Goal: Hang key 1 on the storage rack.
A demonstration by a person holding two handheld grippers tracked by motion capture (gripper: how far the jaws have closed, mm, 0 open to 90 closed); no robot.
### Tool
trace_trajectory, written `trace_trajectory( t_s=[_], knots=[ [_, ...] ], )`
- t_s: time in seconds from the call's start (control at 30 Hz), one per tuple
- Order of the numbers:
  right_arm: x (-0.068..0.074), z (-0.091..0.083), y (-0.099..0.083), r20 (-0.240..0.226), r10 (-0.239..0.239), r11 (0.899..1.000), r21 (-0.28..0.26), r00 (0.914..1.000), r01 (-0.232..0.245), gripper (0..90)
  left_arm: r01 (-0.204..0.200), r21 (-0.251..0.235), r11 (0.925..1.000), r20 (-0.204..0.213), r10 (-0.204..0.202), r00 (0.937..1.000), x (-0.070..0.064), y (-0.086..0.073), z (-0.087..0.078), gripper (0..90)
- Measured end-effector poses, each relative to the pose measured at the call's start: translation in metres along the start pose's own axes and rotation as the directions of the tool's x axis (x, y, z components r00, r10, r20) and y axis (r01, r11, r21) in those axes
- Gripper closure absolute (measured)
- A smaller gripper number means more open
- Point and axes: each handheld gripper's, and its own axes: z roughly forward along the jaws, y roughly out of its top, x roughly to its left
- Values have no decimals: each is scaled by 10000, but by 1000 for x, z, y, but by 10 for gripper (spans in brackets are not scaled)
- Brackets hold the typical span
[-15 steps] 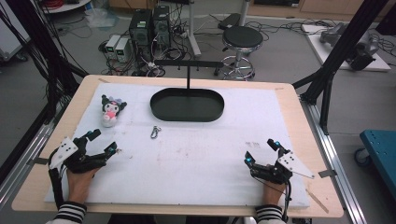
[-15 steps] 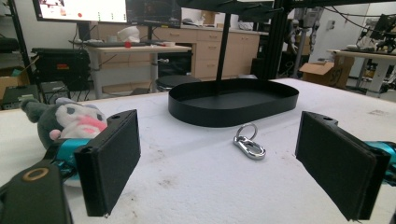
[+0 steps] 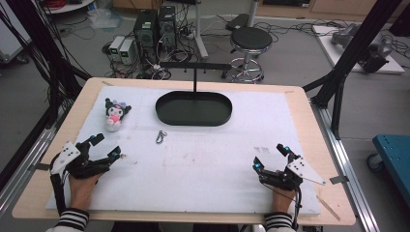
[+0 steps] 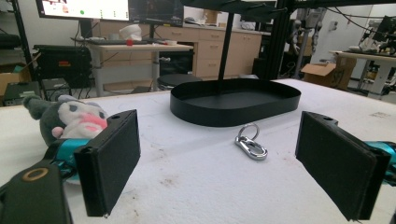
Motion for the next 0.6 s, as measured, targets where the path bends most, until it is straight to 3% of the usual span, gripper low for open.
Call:
trace_trajectory(
  t_s=[0.33,0.6],
  knots=[
    [0,0,0,2,17,10000,0,10000,-17,13,82,52,10000,-278,-80,9996,2,7,-3,123],
    [0,0,0,1,0,10000,-2,10000,0,13,-281,892,9956,-328,311,9990,8,35,3,124]
  ],
)
